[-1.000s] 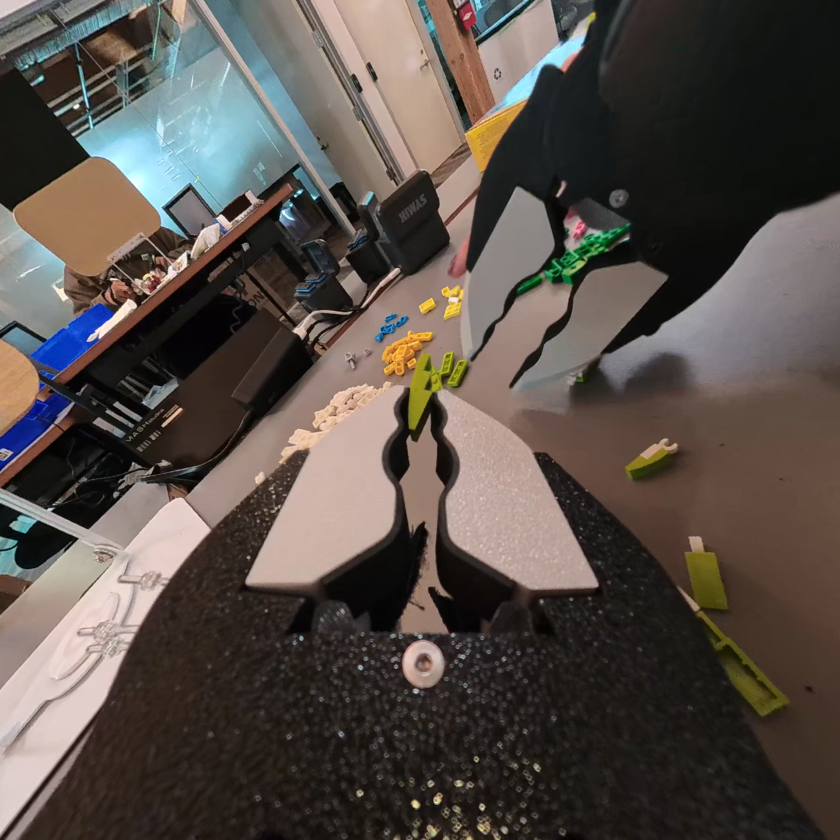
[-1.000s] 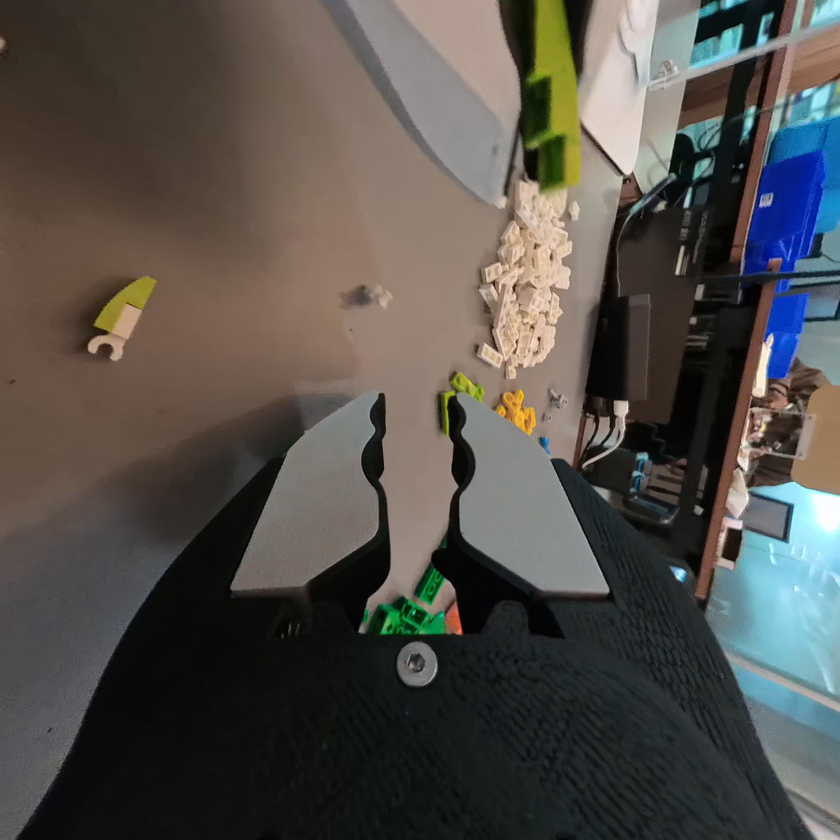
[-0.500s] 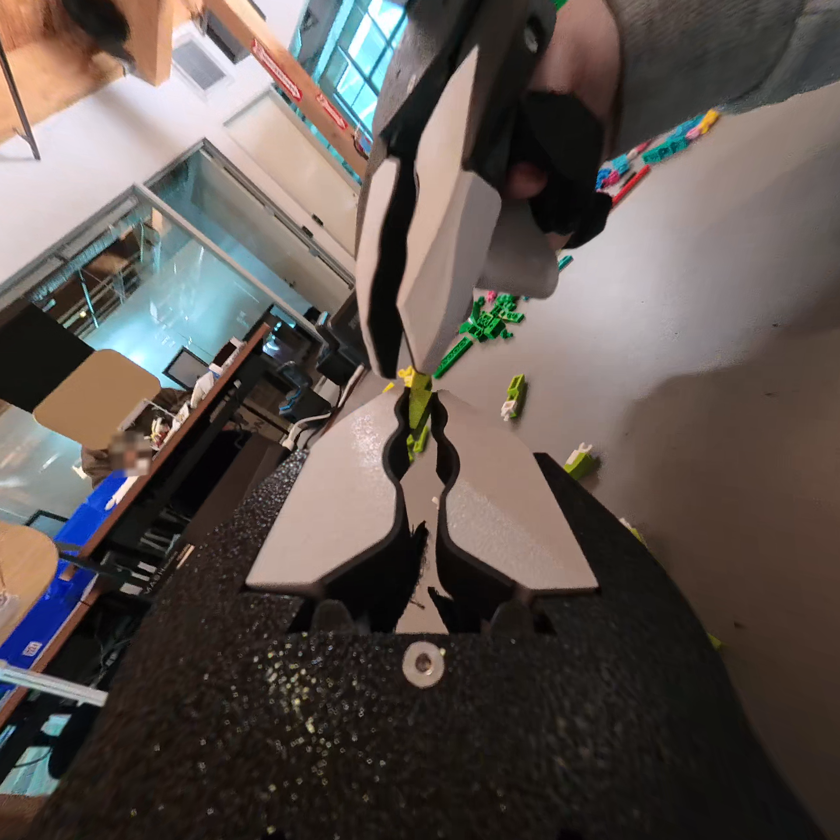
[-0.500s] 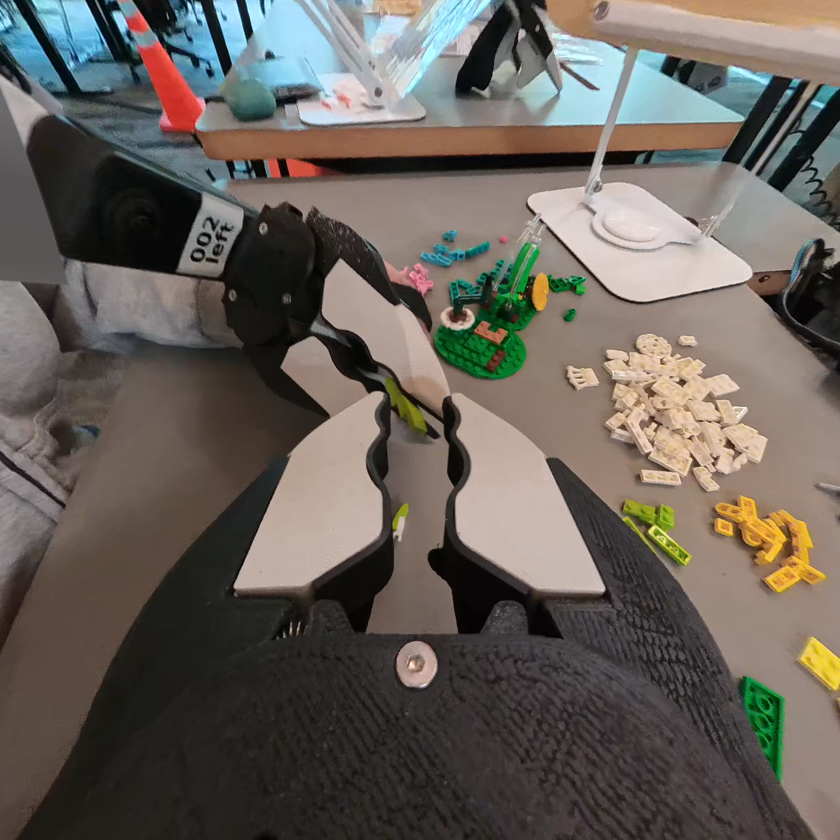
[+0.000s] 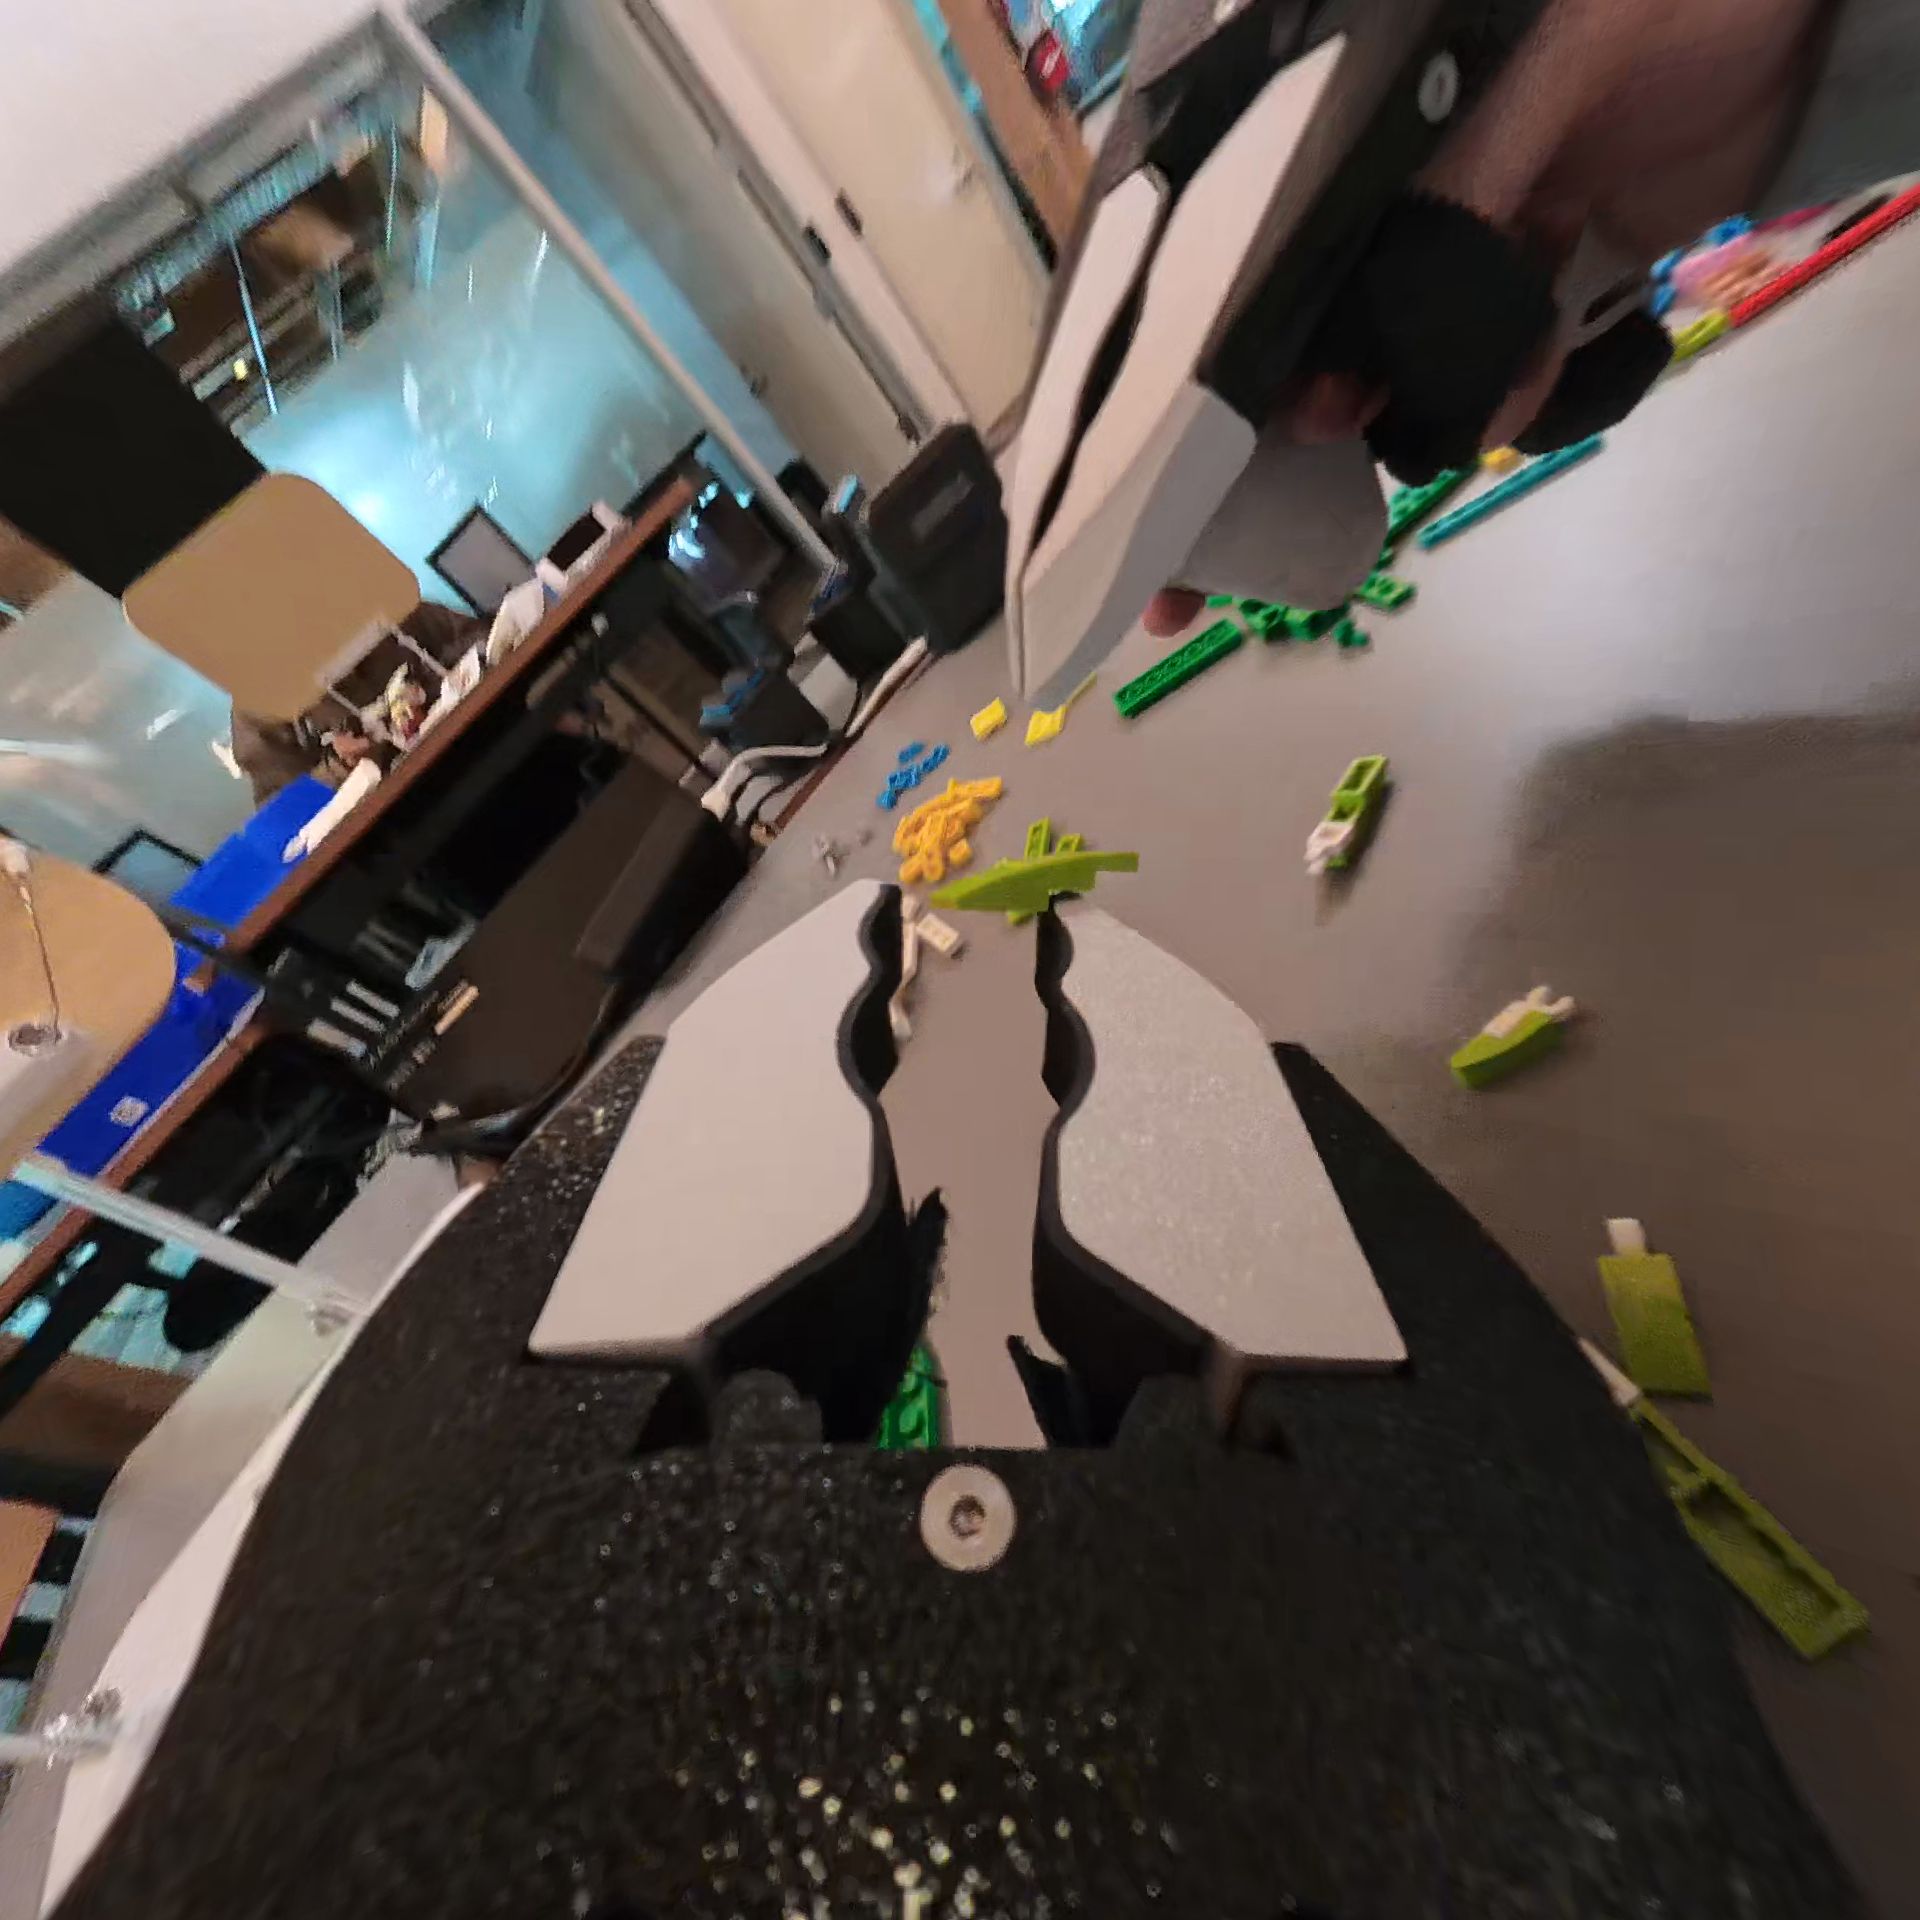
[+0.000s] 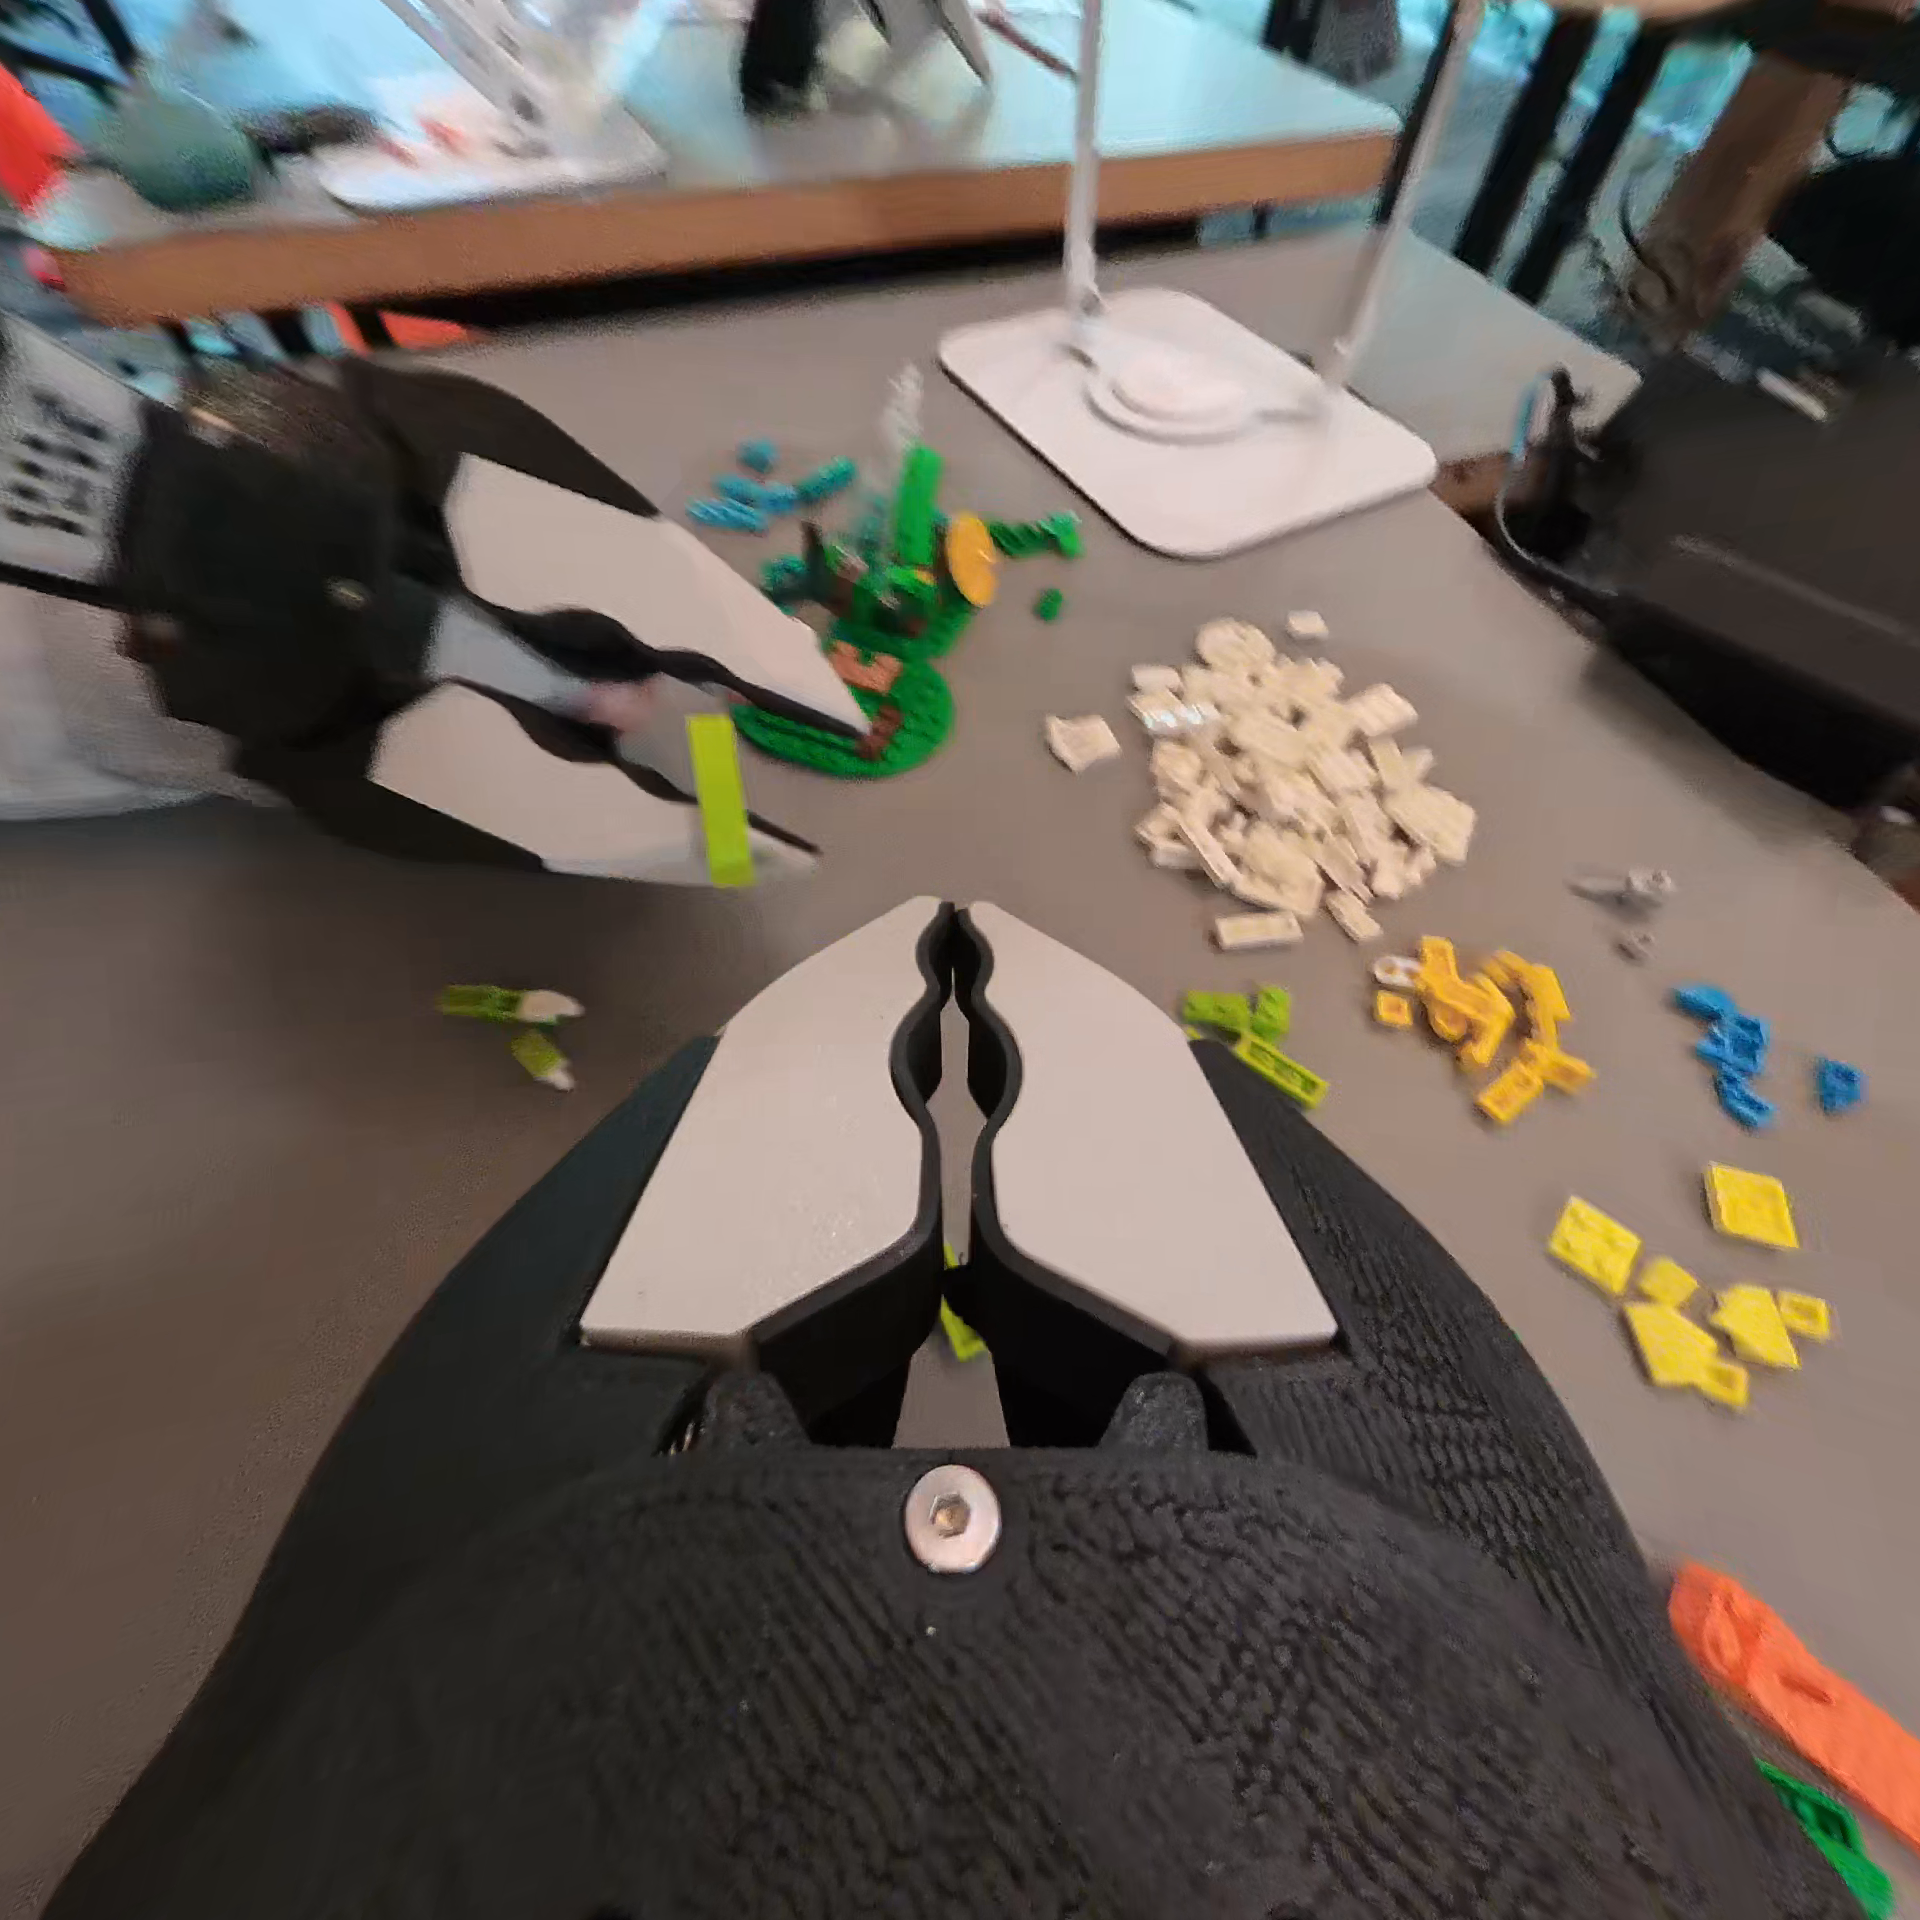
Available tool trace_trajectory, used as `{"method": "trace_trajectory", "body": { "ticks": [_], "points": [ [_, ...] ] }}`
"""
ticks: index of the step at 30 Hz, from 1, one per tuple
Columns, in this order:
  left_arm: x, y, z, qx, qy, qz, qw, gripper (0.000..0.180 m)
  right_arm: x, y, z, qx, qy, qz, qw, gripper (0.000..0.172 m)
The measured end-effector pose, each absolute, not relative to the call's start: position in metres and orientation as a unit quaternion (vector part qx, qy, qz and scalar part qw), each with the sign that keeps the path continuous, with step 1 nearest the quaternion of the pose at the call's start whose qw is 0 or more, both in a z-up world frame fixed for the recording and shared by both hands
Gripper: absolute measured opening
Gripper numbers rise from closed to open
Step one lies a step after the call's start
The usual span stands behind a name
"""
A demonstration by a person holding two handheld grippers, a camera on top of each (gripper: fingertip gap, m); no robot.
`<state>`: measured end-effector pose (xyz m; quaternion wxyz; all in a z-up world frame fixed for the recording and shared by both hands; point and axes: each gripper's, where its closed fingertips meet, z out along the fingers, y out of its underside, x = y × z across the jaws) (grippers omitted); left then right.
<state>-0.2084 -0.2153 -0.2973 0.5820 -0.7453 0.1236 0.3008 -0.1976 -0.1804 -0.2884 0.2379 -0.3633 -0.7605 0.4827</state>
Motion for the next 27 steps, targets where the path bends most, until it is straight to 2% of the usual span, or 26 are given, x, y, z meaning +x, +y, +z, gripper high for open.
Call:
{"method": "trace_trajectory", "body": {
  "ticks": [1, 4, 7, 10, 13, 17, 18, 21, 27],
  "points": [
    [-0.210, -0.216, -0.300, -0.750, 0.121, 0.300, 0.578, 0.017, -0.201, -0.177, -0.295, -0.375, -0.760, 0.478, 0.232, 0.000],
    [-0.210, -0.215, -0.303, -0.751, 0.134, 0.307, 0.568, 0.015, -0.200, -0.197, -0.295, -0.385, -0.733, 0.539, 0.157, 0.000],
    [-0.208, -0.214, -0.305, -0.755, 0.145, 0.307, 0.562, 0.014, -0.193, -0.216, -0.296, -0.383, -0.728, 0.562, 0.081, 0.023],
    [-0.205, -0.213, -0.306, -0.756, 0.156, 0.305, 0.559, 0.013, -0.187, -0.231, -0.296, -0.374, -0.735, 0.565, 0.034, 0.029],
    [-0.204, -0.212, -0.307, -0.755, 0.159, 0.305, 0.558, 0.013, -0.190, -0.235, -0.297, -0.359, -0.753, 0.548, 0.059, 0.009],
    [-0.212, -0.213, -0.297, -0.746, 0.118, 0.322, 0.571, 0.022, -0.200, -0.218, -0.294, -0.352, -0.771, 0.519, 0.112, 0.007],
    [-0.215, -0.214, -0.298, -0.748, 0.116, 0.330, 0.564, 0.031, -0.211, -0.200, -0.300, -0.376, -0.775, 0.485, 0.148, 0.007],
    [-0.225, -0.217, -0.299, -0.749, 0.099, 0.348, 0.555, 0.030, -0.230, -0.140, -0.340, -0.433, -0.820, 0.302, 0.223, 0.007],
    [-0.228, -0.219, -0.296, -0.749, 0.079, 0.344, 0.561, 0.038, -0.239, -0.131, -0.364, -0.421, -0.844, 0.230, 0.239, 0.013]
  ]
}}
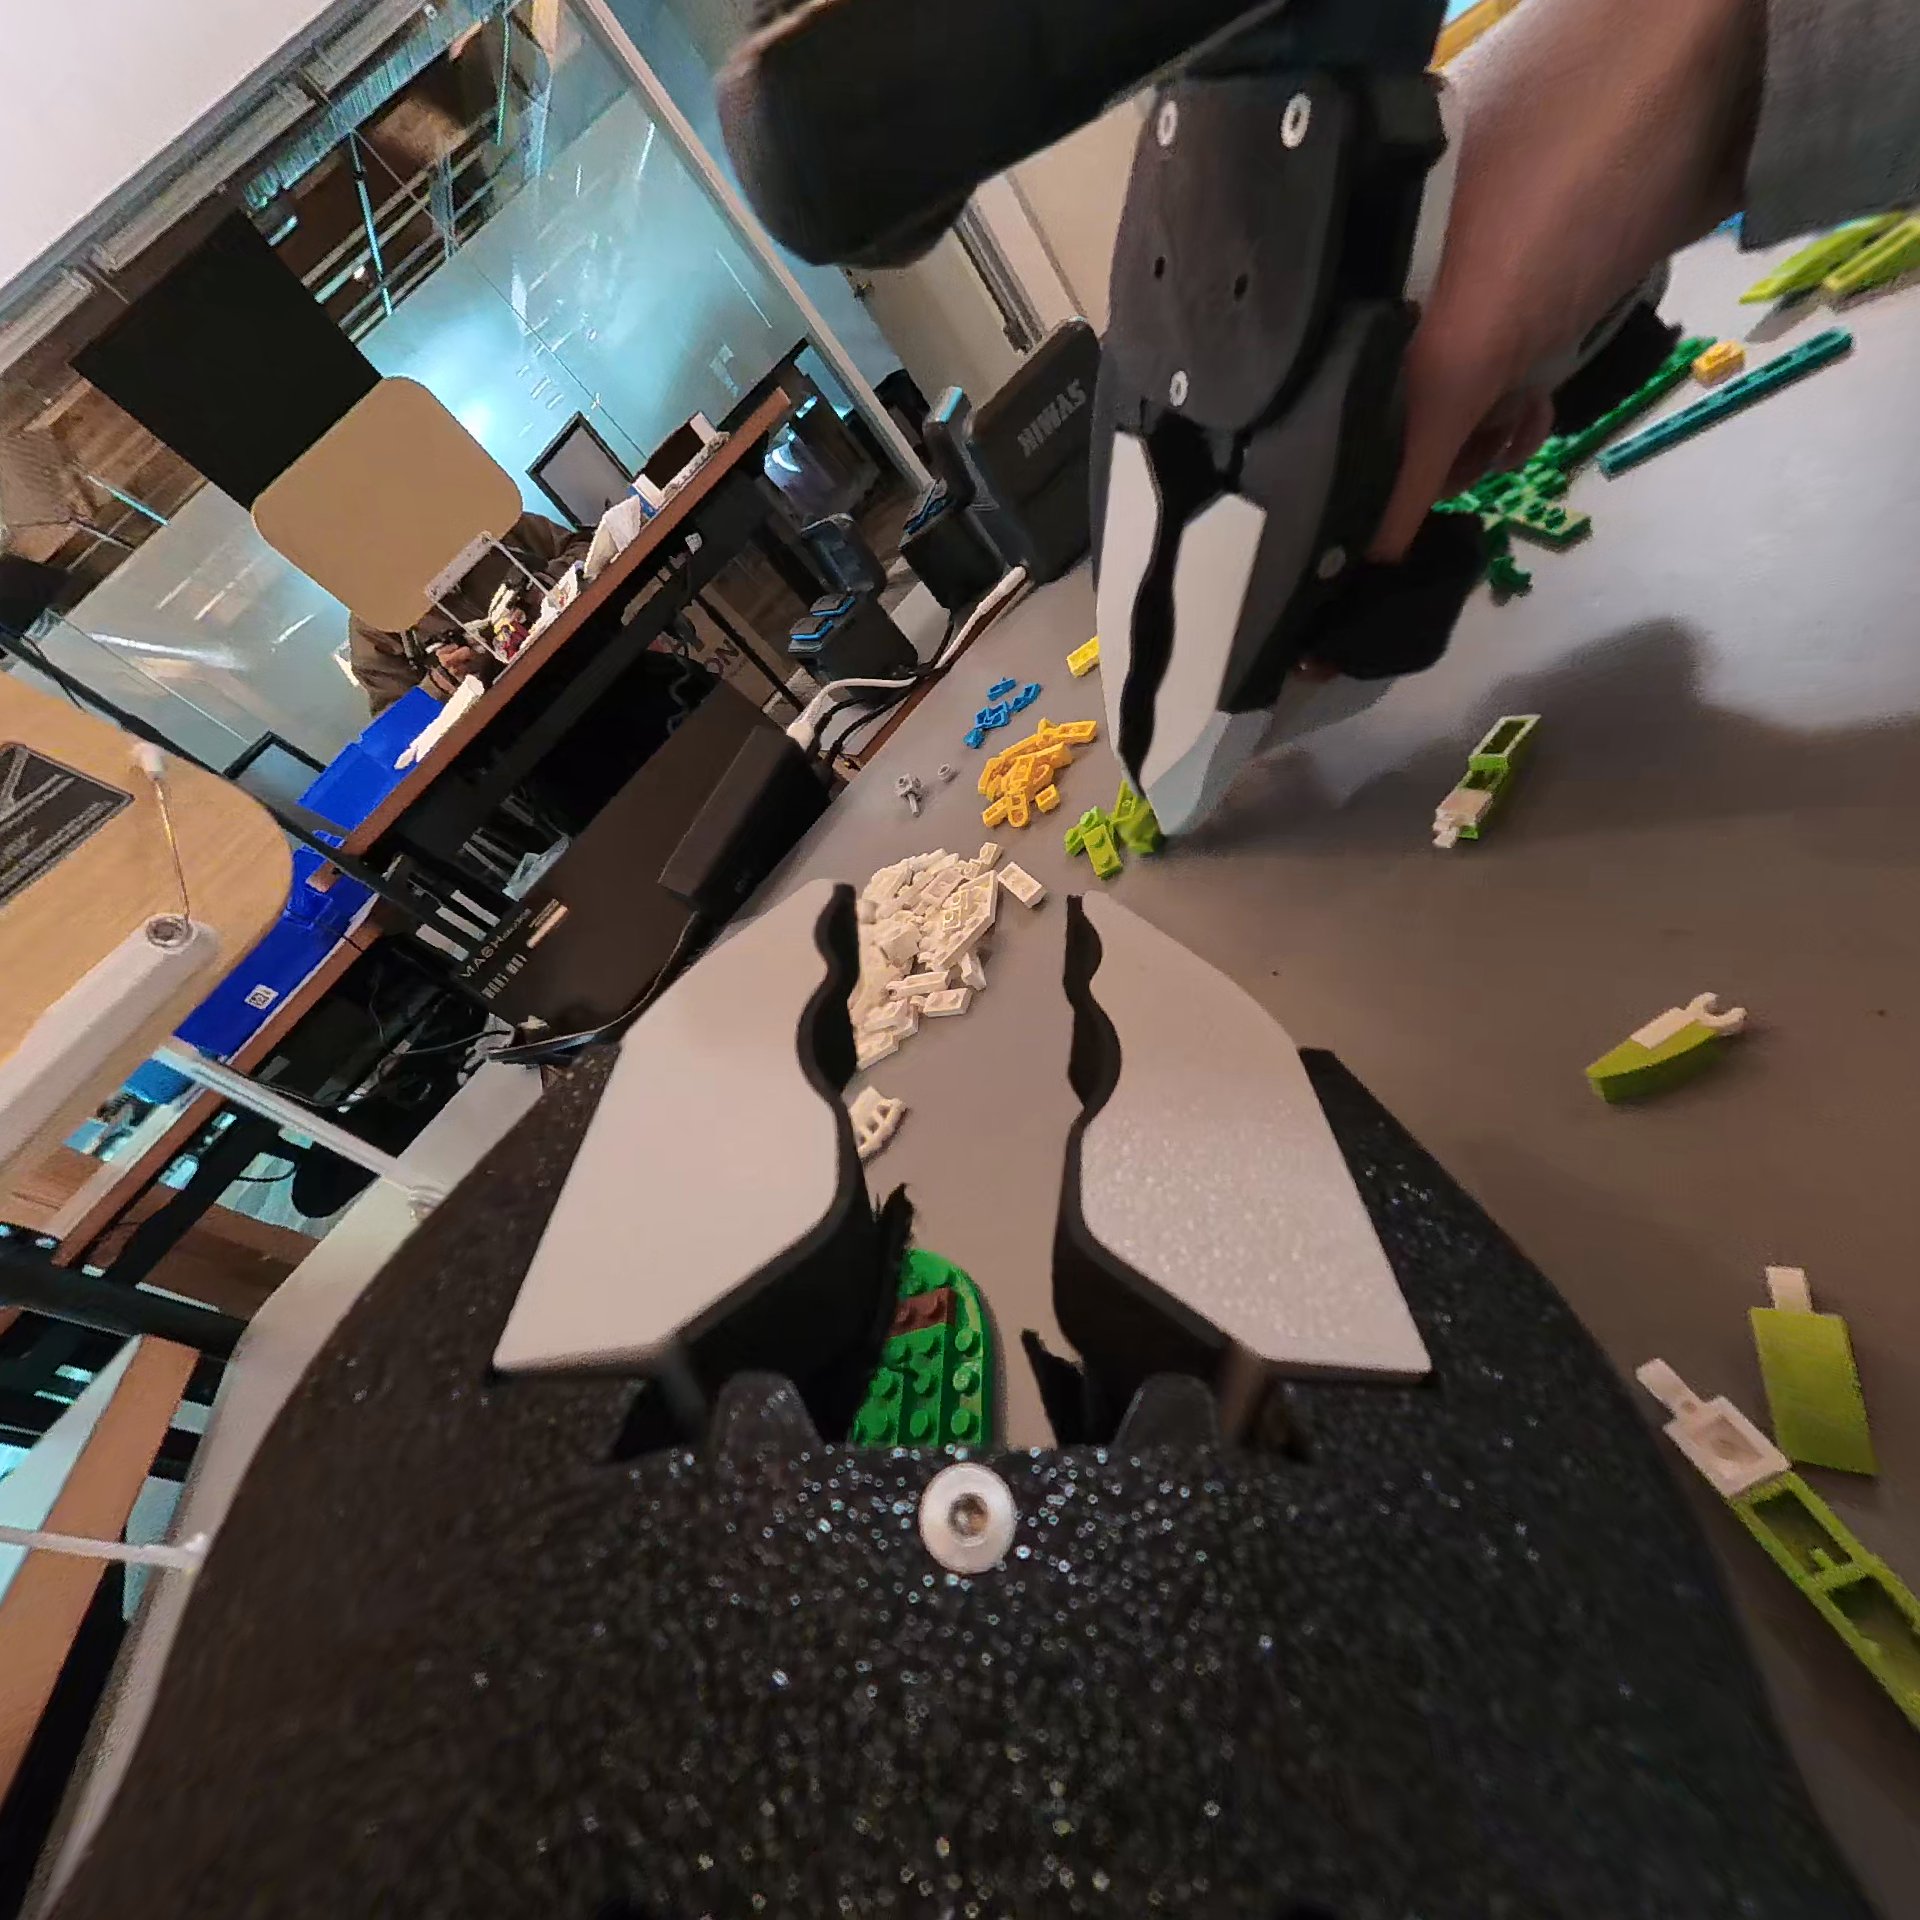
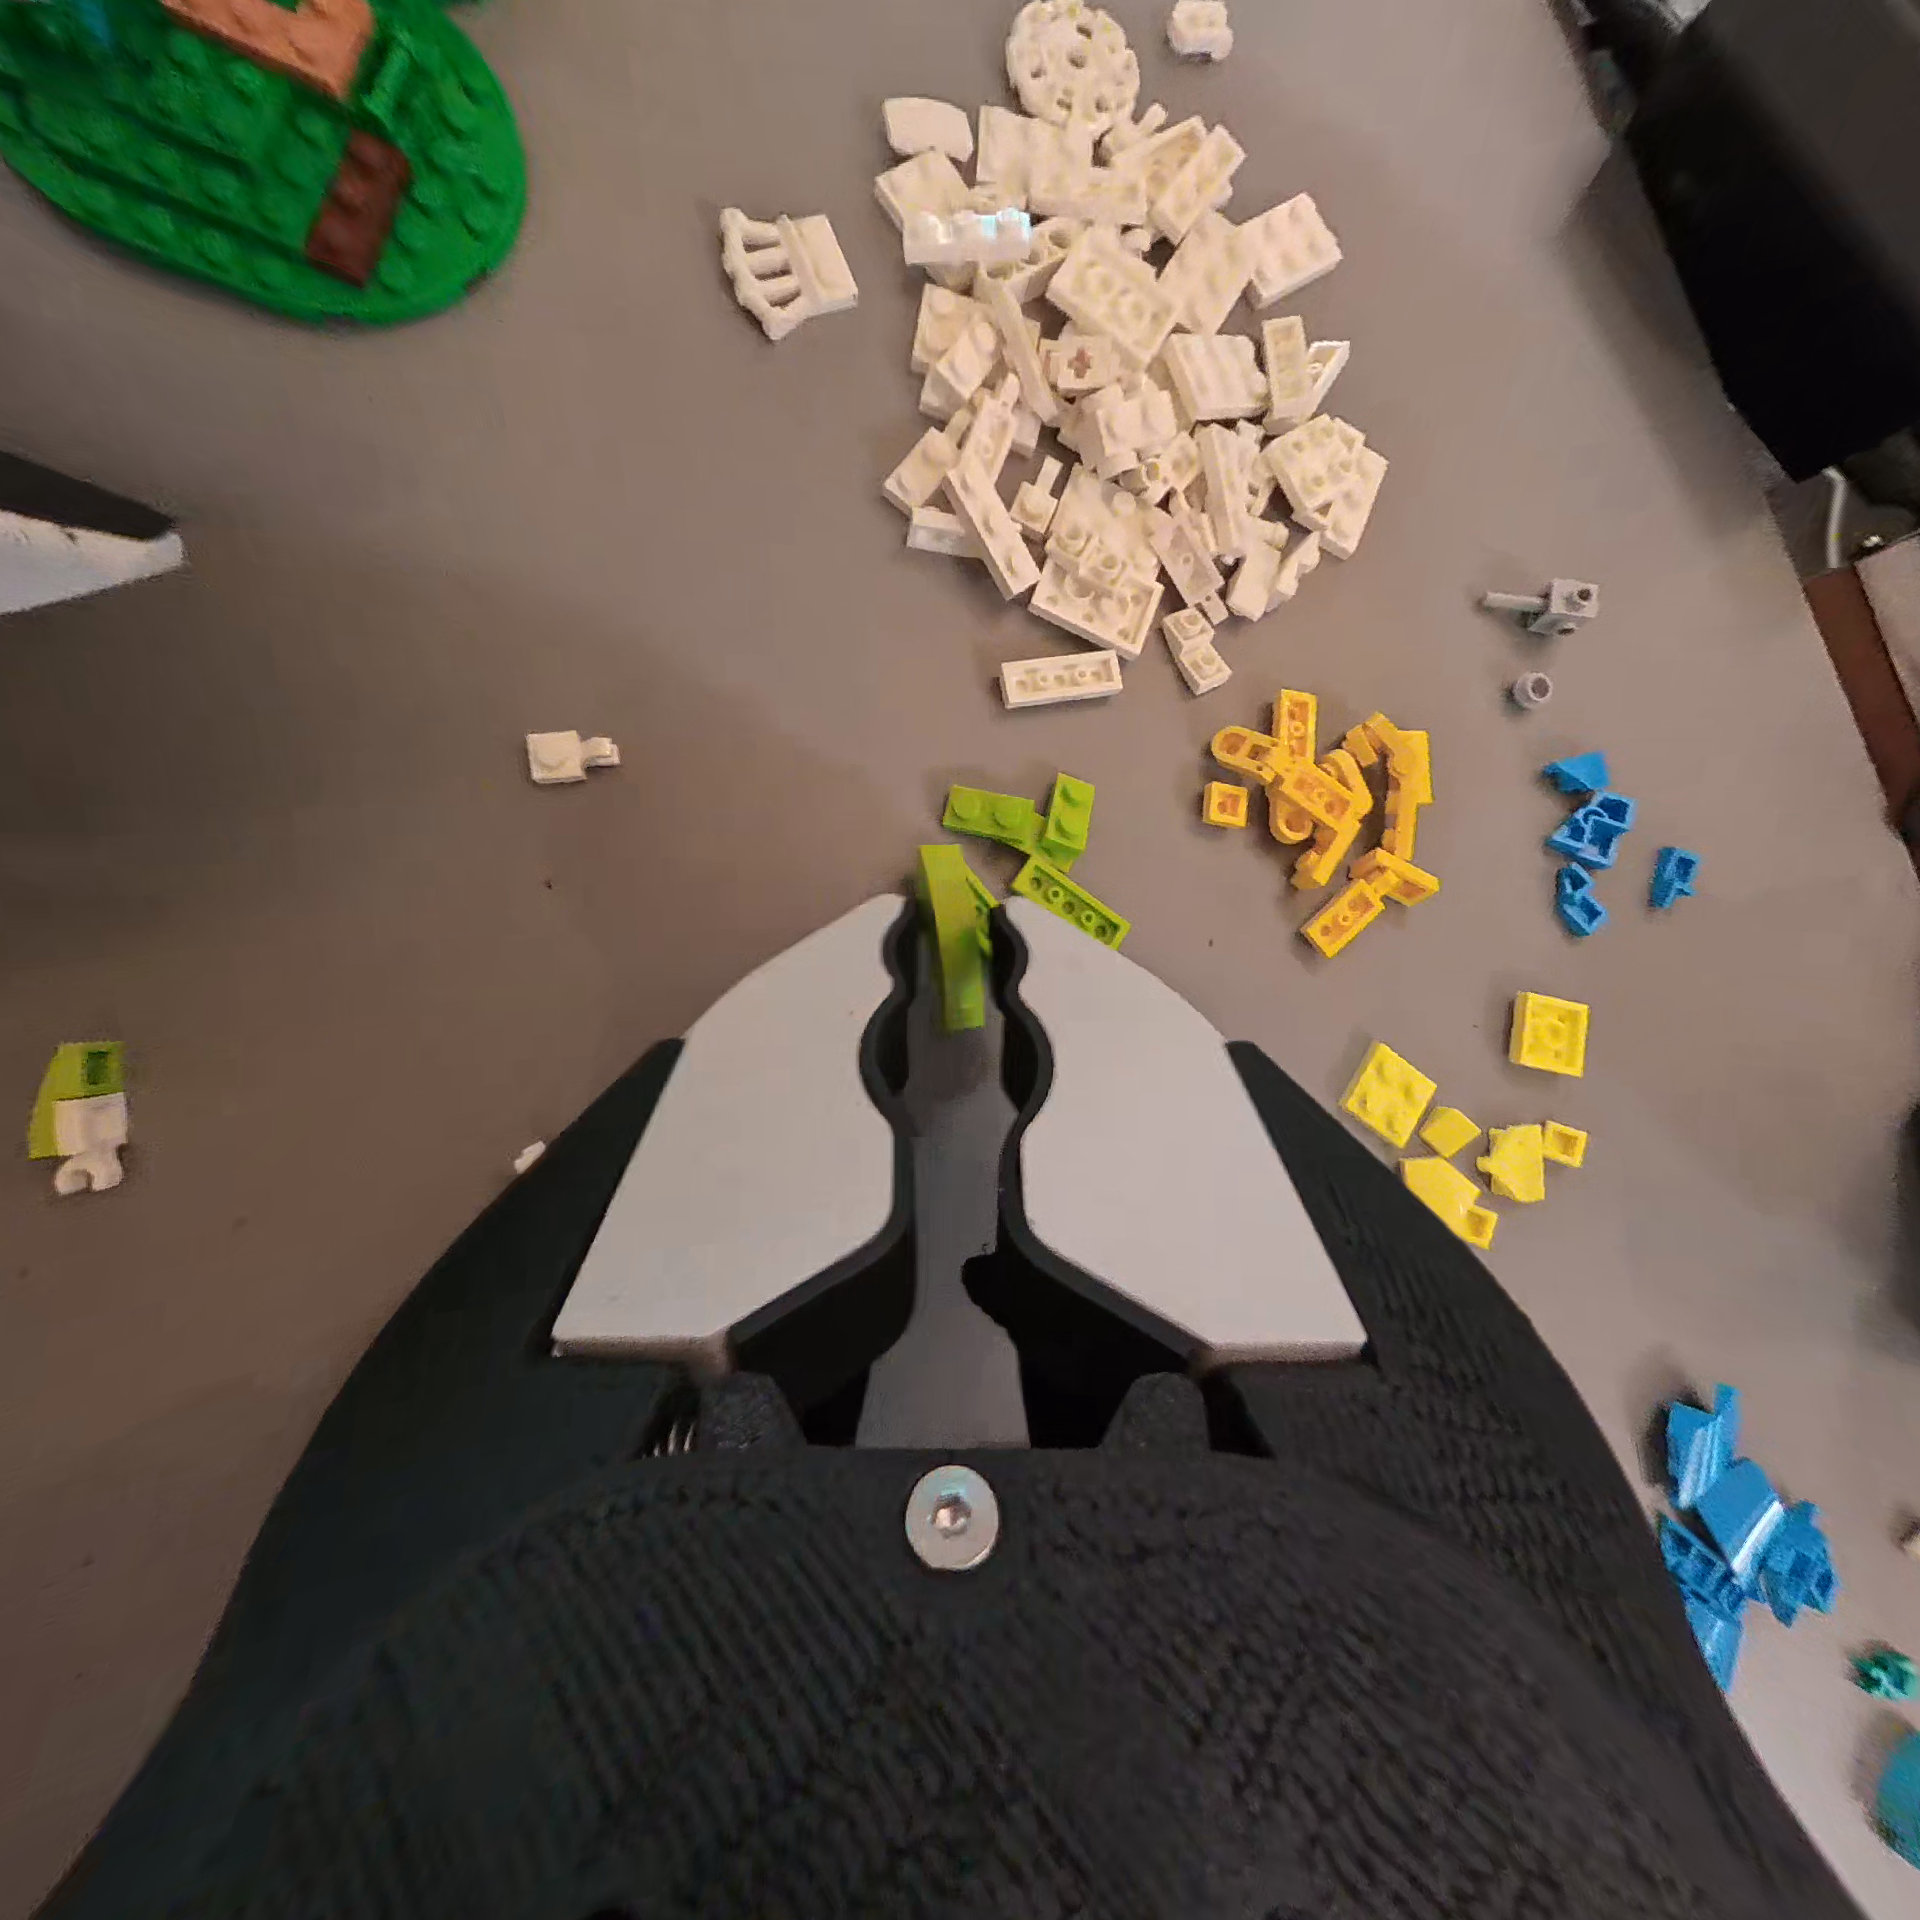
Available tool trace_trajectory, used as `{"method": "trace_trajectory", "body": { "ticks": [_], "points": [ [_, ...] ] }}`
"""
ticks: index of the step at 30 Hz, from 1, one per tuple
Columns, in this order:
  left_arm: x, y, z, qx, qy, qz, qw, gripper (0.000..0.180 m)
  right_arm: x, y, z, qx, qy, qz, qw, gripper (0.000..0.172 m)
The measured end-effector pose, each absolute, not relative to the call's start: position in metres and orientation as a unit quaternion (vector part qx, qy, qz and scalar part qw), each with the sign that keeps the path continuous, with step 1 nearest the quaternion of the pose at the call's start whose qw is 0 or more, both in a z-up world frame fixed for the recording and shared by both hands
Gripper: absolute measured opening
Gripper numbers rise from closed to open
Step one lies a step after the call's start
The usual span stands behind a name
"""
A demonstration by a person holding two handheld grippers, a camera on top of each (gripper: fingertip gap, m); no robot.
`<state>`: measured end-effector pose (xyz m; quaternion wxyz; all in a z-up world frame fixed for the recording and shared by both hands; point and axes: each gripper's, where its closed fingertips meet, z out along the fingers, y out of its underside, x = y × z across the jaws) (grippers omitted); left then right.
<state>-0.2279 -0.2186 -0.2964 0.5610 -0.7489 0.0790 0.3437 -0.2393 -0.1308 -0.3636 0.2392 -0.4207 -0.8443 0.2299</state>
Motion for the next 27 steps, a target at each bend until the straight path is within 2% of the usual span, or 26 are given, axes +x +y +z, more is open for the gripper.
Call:
{"method": "trace_trajectory", "body": {
  "ticks": [2, 4, 8, 11, 15, 18, 21, 24, 27],
  "points": [
    [-0.230, -0.220, -0.297, -0.753, 0.068, 0.333, 0.563, 0.039, -0.239, -0.133, -0.361, -0.422, -0.842, 0.236, 0.240, 0.025],
    [-0.233, -0.221, -0.296, -0.755, 0.057, 0.325, 0.566, 0.039, -0.238, -0.134, -0.355, -0.422, -0.837, 0.244, 0.248, 0.027],
    [-0.230, -0.225, -0.276, -0.720, -0.008, 0.246, 0.649, 0.031, -0.223, -0.185, -0.345, -0.378, -0.845, 0.337, 0.172, 0.024],
    [-0.234, -0.234, -0.259, -0.685, -0.029, 0.251, 0.684, 0.028, -0.220, -0.201, -0.360, -0.353, -0.869, 0.313, 0.151, 0.026],
    [-0.233, -0.235, -0.257, -0.680, -0.017, 0.270, 0.682, 0.024, -0.226, -0.204, -0.369, -0.365, -0.868, 0.308, 0.137, 0.025],
    [-0.232, -0.234, -0.258, -0.681, -0.012, 0.276, 0.678, 0.022, -0.226, -0.207, -0.371, -0.364, -0.868, 0.313, 0.123, 0.013],
    [-0.234, -0.236, -0.256, -0.676, -0.018, 0.280, 0.682, 0.021, -0.226, -0.207, -0.371, -0.359, -0.873, 0.310, 0.116, 0.013],
    [-0.237, -0.239, -0.252, -0.669, -0.026, 0.282, 0.687, 0.020, -0.244, -0.201, -0.361, -0.353, -0.870, 0.311, 0.151, 0.012],
    [-0.237, -0.240, -0.251, -0.666, -0.029, 0.284, 0.690, 0.019, -0.290, -0.181, -0.342, -0.386, -0.835, 0.317, 0.231, 0.012]
  ]
}}
